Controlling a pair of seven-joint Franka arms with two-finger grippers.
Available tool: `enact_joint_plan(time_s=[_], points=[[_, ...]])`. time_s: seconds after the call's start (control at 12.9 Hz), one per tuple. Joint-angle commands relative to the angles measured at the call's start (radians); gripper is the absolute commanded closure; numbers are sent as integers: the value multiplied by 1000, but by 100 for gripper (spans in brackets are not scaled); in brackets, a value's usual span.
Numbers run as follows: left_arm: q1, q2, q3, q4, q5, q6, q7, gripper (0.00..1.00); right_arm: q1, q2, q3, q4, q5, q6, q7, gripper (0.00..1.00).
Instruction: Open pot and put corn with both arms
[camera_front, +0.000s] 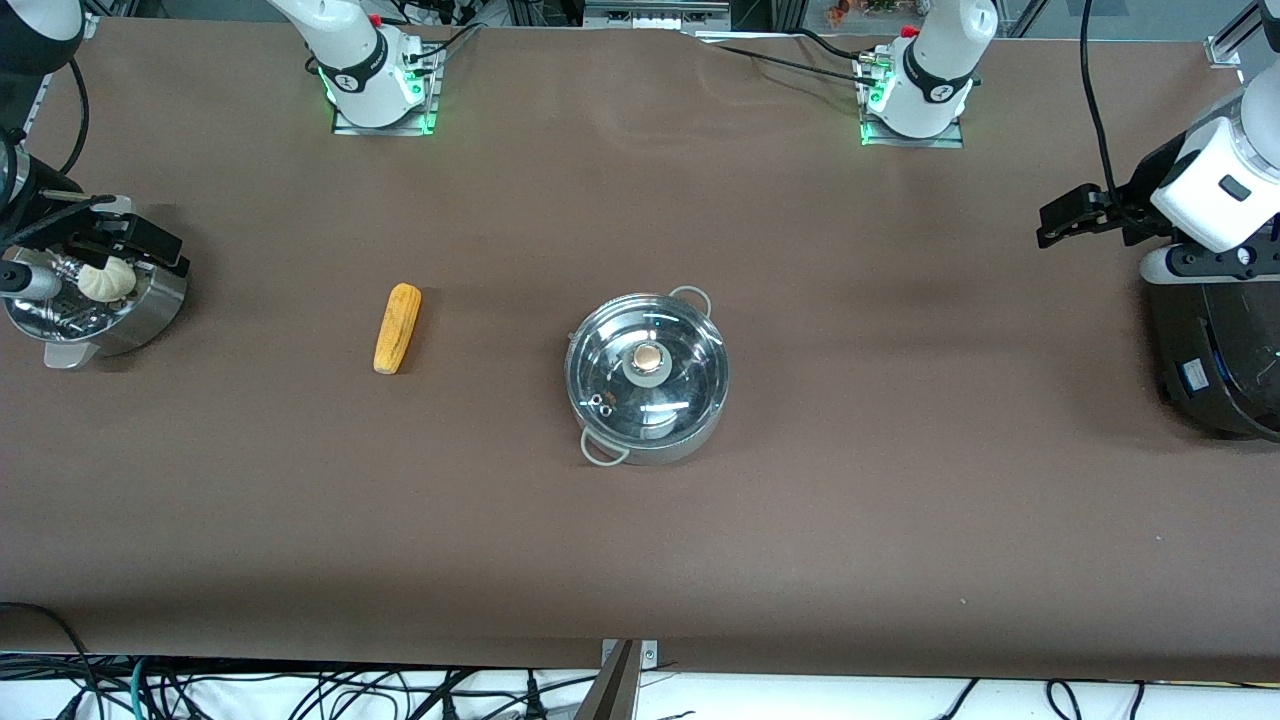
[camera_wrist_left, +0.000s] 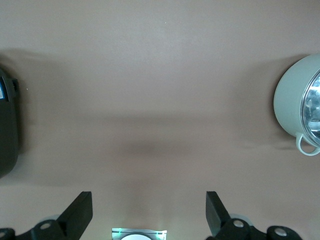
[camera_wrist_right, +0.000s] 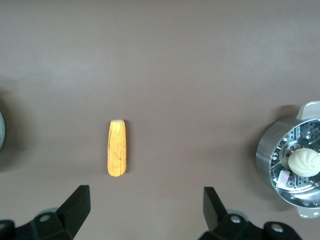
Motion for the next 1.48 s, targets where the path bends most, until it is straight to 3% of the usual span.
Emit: enact_joint_plan(time_s=[0.0, 0.7, 1.4], points=[[14, -25, -4, -24, -20, 1, 23, 0, -2, -7, 0, 13, 17, -23, -10, 0], [32, -25, -20, -32, -20, -1, 14, 0, 17, -7, 6, 25, -27, -28, -6, 0], [31, -10, -23, -28, -20, 10, 9, 0, 18, 7, 23, 24, 2, -14, -2, 0]])
